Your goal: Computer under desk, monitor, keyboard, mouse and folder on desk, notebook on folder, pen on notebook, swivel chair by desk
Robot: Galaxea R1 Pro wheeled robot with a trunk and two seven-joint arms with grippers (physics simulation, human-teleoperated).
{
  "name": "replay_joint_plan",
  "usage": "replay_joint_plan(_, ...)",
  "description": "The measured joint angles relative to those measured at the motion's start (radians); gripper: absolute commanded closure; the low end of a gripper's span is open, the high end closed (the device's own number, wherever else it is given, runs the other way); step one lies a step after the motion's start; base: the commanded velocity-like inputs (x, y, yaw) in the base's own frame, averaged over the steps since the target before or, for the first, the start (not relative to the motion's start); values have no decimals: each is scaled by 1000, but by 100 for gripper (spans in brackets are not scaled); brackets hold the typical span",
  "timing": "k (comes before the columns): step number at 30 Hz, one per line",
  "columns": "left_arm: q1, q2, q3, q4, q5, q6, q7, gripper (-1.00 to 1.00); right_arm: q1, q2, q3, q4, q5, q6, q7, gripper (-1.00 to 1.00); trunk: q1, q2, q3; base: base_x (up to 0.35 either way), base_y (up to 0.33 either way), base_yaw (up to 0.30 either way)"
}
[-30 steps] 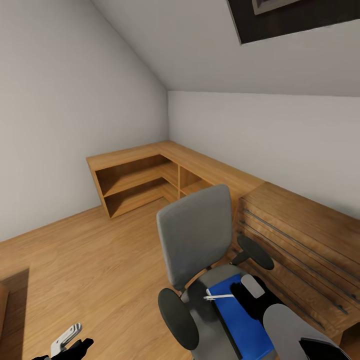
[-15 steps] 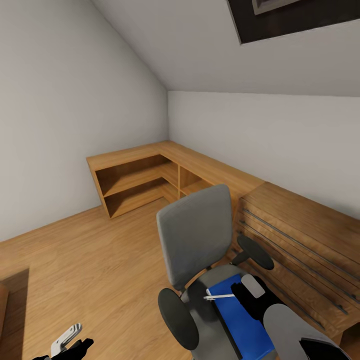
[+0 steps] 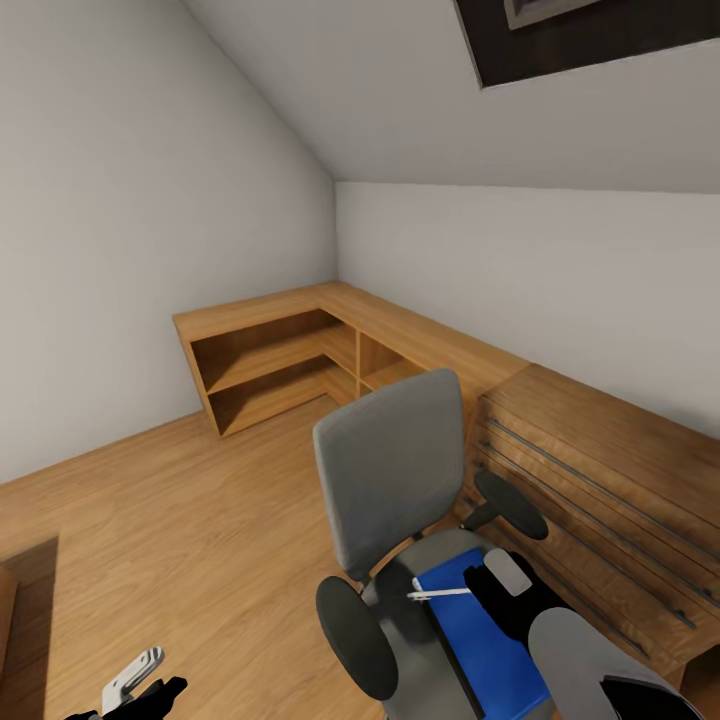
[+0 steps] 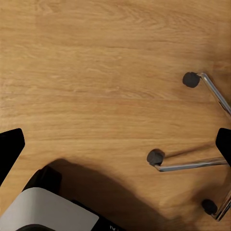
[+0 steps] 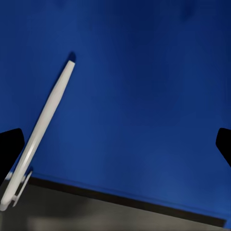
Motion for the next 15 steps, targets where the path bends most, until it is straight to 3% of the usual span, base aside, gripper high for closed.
replay_joint_plan(9, 0, -1, 0, 0, 0, 0, 0, -100, 0, 3, 0, 0, -1, 0, 5, -100, 0, 0, 0, 3, 1, 0)
replay_joint_plan(15, 0, -1, 0, 0, 0, 0, -1, -100, 0, 3, 0, 0, -1, 0, 5, -100, 0, 0, 0, 103, 56, 0)
